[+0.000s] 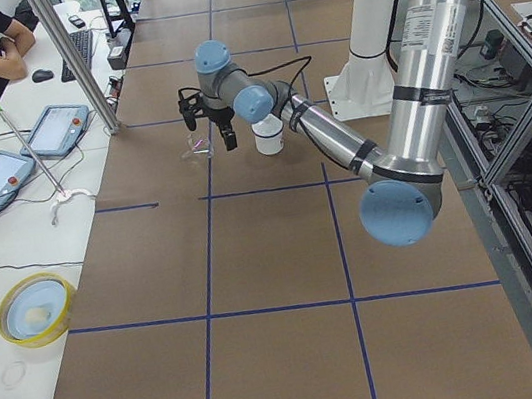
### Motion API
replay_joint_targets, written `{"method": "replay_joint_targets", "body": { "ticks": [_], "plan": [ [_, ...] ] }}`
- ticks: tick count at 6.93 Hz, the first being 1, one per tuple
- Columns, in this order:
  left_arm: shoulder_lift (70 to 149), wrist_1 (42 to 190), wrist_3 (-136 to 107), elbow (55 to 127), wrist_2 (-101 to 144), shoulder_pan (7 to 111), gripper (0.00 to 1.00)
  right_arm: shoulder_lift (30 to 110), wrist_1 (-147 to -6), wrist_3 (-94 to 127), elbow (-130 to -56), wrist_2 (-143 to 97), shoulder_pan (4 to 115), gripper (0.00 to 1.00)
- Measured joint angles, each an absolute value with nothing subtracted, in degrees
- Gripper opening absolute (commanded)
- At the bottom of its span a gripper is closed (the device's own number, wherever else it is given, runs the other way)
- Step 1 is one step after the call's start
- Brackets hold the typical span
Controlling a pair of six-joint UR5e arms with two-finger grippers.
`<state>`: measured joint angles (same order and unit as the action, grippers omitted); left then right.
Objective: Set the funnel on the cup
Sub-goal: 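Move the left gripper over the white lid on the mug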
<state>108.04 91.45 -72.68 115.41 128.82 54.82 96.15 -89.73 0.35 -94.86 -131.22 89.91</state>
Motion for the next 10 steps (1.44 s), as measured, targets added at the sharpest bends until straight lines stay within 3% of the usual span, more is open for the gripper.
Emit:
{"method": "replay_joint_targets", "body": {
  "ticks": [3,5,10],
  "plan": [
    [120.07,76.86,-85.96,116.88,115.88,38.86,1.0,96.13,-89.73,0.35,-94.91,-131.22,89.91,1.0],
    [120.76,75.91,-88.75,115.6,111.8,34.58,0.99,96.15,-89.74,0.35,-94.88,-131.22,89.91,1.0],
    [119.16,77.38,-88.79,114.38,109.89,33.33,0.81,96.15,-89.74,0.35,-94.89,-131.22,89.91,1.0]
  ]
}}
